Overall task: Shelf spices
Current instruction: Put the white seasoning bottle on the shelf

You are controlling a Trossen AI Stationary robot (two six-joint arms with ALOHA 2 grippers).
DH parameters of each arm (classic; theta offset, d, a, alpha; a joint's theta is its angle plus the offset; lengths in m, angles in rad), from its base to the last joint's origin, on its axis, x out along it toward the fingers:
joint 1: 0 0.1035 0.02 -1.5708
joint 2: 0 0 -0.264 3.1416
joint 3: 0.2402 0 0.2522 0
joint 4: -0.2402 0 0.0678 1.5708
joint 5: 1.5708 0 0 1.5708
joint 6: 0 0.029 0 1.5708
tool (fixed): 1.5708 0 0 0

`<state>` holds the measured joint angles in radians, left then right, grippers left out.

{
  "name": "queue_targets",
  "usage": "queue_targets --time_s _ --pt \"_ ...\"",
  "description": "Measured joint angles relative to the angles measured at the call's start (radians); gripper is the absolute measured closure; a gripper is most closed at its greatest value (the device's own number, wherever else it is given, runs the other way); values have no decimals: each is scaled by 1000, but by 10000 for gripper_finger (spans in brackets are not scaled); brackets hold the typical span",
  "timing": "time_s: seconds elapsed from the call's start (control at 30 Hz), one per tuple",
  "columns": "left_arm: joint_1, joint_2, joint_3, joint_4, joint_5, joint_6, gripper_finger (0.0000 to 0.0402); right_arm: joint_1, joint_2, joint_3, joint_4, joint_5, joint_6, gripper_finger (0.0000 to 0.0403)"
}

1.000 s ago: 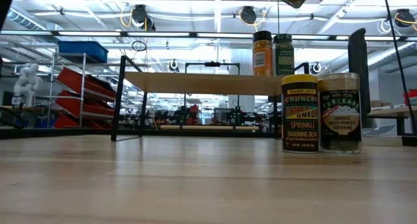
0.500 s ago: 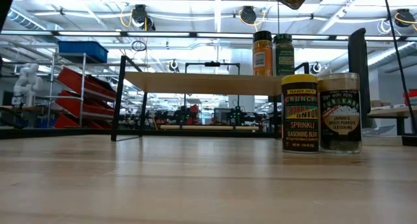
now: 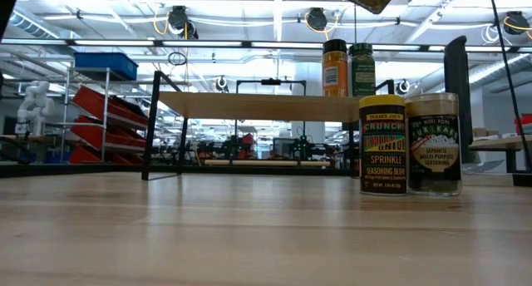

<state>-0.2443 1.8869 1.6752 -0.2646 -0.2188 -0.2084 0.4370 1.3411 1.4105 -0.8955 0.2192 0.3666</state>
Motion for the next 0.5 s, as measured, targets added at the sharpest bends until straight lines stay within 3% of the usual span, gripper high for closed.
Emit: queue_targets --time_s 0.27,0.5 --pt "2 -1 0 0 -3 12 194 2 0 0 0 39 14 201" --pt "5 -1 0 5 -22 0 192 1 -2 0 11 74 10 132"
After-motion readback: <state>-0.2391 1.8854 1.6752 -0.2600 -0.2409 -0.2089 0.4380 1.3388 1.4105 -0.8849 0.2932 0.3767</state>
